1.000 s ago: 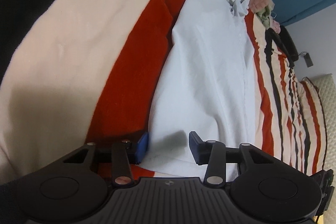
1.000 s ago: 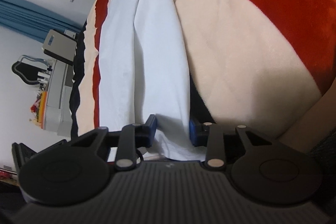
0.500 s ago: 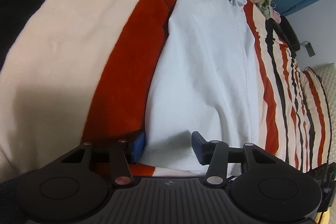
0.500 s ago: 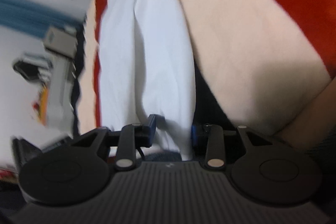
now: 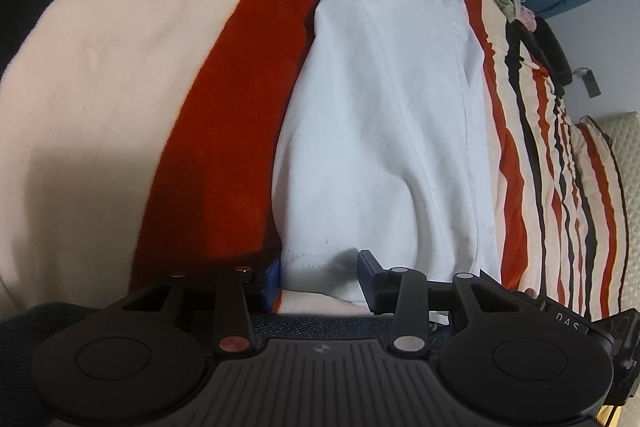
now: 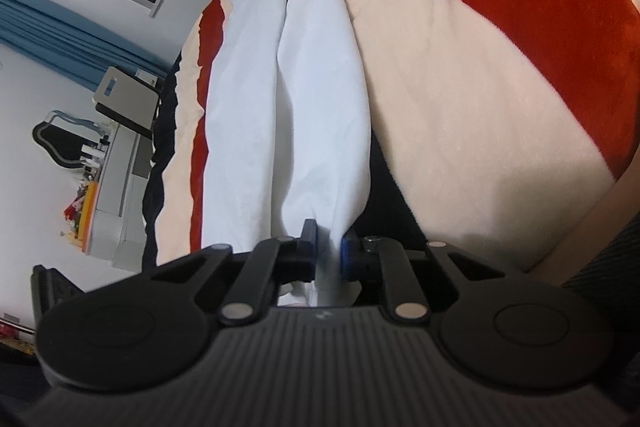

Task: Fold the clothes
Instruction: 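Lift the hem with both grippers and fold it over toward the collar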

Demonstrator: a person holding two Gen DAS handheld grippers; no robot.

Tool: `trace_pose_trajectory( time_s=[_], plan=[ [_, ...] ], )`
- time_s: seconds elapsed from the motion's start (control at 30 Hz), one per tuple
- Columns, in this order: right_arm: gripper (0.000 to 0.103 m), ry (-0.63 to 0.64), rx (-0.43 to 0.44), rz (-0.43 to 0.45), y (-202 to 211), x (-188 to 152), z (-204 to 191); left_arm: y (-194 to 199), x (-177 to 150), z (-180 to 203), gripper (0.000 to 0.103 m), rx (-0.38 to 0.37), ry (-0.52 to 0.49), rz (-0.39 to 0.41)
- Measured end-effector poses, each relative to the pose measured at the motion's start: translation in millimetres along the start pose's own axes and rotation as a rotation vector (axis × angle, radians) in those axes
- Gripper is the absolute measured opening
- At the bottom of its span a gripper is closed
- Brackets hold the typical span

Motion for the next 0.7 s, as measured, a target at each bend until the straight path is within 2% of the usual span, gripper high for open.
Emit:
trace_pose_trajectory(
  time_s=[0.03, 0.1, 0.2, 0.4, 0.5, 0.7],
  plan=[
    [0.013, -0.003, 0.010, 0.006, 3, 2, -2, 1, 1, -1, 0.030, -0.010, 0.010, 0.006],
    [0.013, -0.008, 0.031, 0.018, 8, 5, -6, 2, 4, -4, 0.015, -0.040, 0.031, 0.015],
    [0.012, -0.016, 0.063, 0.036, 15, 10, -12, 8, 8, -4, 0.009, -0.093, 0.054, 0.033],
    [0.010, -0.033, 0.126, 0.073, 31, 20, -23, 43, 14, 10, 0.007, -0.222, 0.066, 0.137],
    [0.010, -0.041, 0.157, 0.091, 39, 25, -29, 72, 16, 26, 0.006, -0.286, 0.039, 0.204],
    [0.009, 0.004, 0.229, 0.170, 79, 43, -55, 121, 8, 60, 0.006, -0.357, -0.015, 0.281]
  ],
)
Point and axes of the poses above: each gripper's, at about its wrist camera, not at the fingertips, and y roughly against the way its jaws point, z to its right, x to its top, the point moved 7 cm from there along -y, roughly the way its jaws point, and after that the axes turned 11 degrees about -z, right-handed, at the moved point
